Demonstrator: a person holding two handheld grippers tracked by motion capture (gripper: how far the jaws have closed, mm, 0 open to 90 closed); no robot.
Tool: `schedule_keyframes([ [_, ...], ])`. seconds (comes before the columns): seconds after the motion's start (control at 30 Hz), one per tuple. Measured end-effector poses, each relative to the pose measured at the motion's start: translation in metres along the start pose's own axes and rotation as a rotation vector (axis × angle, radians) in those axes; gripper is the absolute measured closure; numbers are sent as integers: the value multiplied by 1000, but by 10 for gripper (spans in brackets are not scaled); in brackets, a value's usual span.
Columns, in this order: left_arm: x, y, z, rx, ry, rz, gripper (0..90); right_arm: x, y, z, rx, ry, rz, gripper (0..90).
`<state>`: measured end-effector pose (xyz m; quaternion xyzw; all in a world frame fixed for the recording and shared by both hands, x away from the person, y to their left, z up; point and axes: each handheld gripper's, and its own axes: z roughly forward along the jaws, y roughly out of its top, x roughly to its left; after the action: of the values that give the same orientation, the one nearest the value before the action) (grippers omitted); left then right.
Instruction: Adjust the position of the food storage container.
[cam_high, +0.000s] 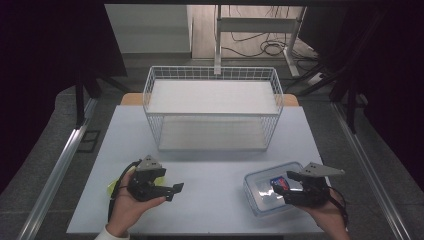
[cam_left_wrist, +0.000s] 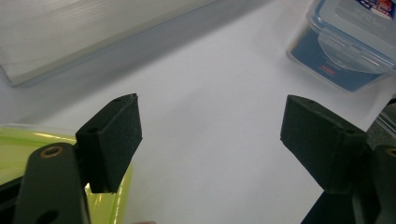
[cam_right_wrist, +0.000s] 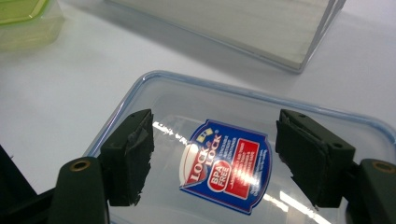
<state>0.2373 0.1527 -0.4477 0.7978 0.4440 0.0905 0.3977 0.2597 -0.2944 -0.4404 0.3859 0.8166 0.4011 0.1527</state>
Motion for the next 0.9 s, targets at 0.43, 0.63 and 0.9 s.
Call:
schedule_keyframes([
  [0.43, 1, -4, -1, 5, 4, 1, 202, -16, -2, -5, 51, -73, 75, 545],
  [0.63, -4, -2, -4, -1, -5, 12, 203, -42, -14, -40, 69, -188, 130, 890],
  [0.9, -9, -4, 9, 40, -20, 24, 203, -69, -36, -51, 134, -281, 173, 892],
])
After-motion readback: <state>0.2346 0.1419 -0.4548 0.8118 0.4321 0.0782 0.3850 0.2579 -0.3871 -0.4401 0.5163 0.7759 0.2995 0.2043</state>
